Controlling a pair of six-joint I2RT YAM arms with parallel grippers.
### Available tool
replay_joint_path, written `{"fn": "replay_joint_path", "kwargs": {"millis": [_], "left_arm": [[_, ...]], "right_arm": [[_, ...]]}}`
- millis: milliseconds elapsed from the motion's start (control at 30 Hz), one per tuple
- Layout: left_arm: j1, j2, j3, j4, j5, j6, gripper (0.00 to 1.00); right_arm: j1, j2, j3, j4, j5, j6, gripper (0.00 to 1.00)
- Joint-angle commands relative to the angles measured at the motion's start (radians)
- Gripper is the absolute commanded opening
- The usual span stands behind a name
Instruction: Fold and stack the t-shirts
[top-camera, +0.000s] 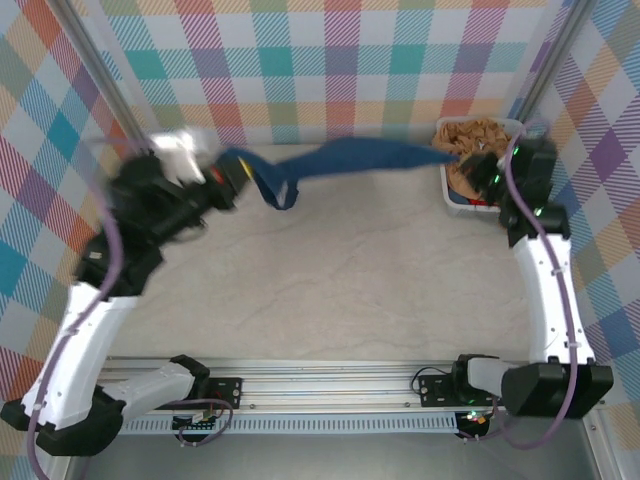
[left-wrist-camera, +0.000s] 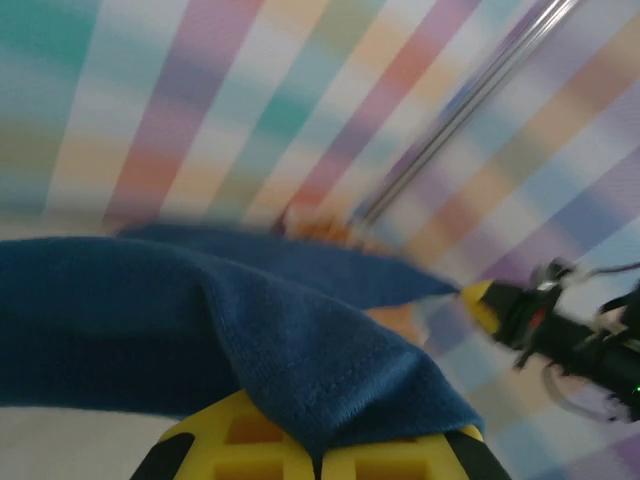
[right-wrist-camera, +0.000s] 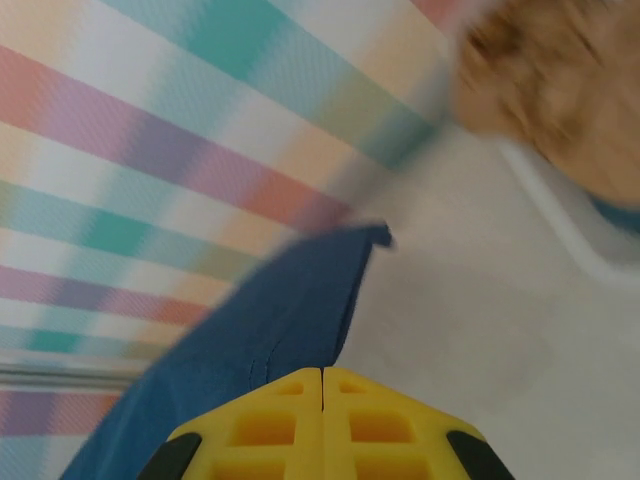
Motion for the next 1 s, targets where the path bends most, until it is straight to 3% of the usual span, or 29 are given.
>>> {"fn": "replay_joint_path", "kwargs": {"millis": [0, 67, 167, 267, 367, 400, 567, 600, 700, 767, 833, 900, 967], "left_arm": [[-0.12, -0.065, -0.394, -0.12, -0.187, -0.151, 0.0], [-0.202, -0.142, -0.61, -0.123, -0.27, -0.321, 0.0], [-0.246, -0.183, -0.836, -0.088, -0.261, -0.535, 0.0], [-0.247, -0.168, -0.942, -0.039, -0.246, -0.607, 0.0], [-0.248, -0.143, -0.938, -0.058, -0.259, -0.653, 0.0], [-0.247, -0.135, -0.928, -0.059, -0.256, -0.652, 0.04], [-0.247, -0.137, -0.78, -0.142, -0.284, -0.575, 0.53], [-0.248, -0.142, -0.743, -0.172, -0.304, -0.564, 0.54], [-0.239, -0.14, -0.603, -0.26, -0.396, -0.53, 0.52], [-0.179, -0.102, -0.522, -0.257, -0.395, -0.484, 0.51], [-0.05, -0.014, -0.456, -0.2, -0.294, -0.436, 0.45], [0.072, 0.093, -0.409, -0.12, -0.19, -0.415, 0.36], [0.155, 0.232, -0.355, -0.012, -0.116, -0.403, 0.27]], "right_arm": [[0.034, -0.12, -0.275, -0.131, 0.07, 0.0, 0.0], [0.046, -0.191, -0.428, -0.201, 0.095, 0.057, 0.0], [0.058, -0.212, -0.572, -0.217, 0.079, 0.074, 0.0], [0.077, -0.165, -0.616, -0.226, 0.102, 0.061, 0.0], [0.079, -0.1, -0.603, -0.281, 0.146, 0.049, 0.0], [0.08, -0.091, -0.602, -0.289, 0.157, 0.049, 0.0], [0.082, -0.076, -0.594, -0.317, 0.203, 0.044, 0.0], [0.081, -0.077, -0.593, -0.326, 0.217, 0.042, 0.0], [0.082, -0.076, -0.598, -0.346, 0.249, 0.041, 0.0], [0.081, -0.079, -0.599, -0.359, 0.254, 0.043, 0.02], [0.082, -0.092, -0.581, -0.395, 0.269, 0.054, 0.21], [0.082, -0.122, -0.553, -0.435, 0.299, 0.055, 0.33], [0.082, -0.159, -0.513, -0.454, 0.332, 0.041, 0.37]]}}
